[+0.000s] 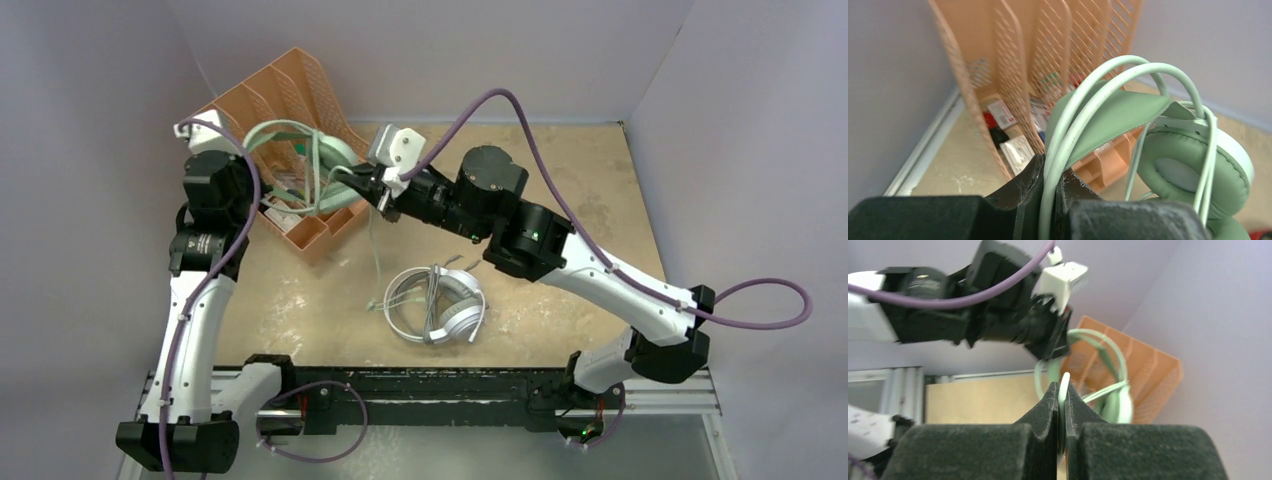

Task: Wrap the headphones
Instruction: Wrap the headphones cable around the headphones.

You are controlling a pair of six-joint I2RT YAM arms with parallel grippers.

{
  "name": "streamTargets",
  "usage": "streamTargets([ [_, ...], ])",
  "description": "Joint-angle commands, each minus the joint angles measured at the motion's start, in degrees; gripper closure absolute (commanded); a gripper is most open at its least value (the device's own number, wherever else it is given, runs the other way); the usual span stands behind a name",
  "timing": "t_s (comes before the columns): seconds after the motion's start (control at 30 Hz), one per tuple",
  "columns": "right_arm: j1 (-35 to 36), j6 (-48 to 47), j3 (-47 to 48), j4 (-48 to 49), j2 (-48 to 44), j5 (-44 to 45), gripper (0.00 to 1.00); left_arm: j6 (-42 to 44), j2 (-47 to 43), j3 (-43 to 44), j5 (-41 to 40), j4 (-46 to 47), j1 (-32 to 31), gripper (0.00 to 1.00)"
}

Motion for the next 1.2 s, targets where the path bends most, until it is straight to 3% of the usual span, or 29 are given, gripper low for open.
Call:
streamTargets([
  [0.0,-2.03,-10.69,8.88,-3.75,4.27,7.06,1.00,7.75,-1.50,1.57,5.28,0.16,-5.08,1.00],
  [0.23,-13.28,-9.74,14.52,-6.33,7.69,-3.35,1.00,13.13,-7.44,-0.54,13.85,-0.73,-12.14,1.00],
  [0.57,-23.10,-9.97,18.37,-9.15,9.13,-14.69,1.00,7.35,-10.23,2.64,28.30,-2.48,-13.17,1.00],
  [0.77,-29.08,-3.55,14.75,-5.30,8.19,-23.45,1.00,-4.66,-10.24,6.64,33.77,-0.83,-13.13,1.00],
  [1.17,-36.89,16.56,0.18,17.99,8.75,-32.33,1.00,-27.66,-11.05,7.07,37.51,15.60,-13.16,1.00],
])
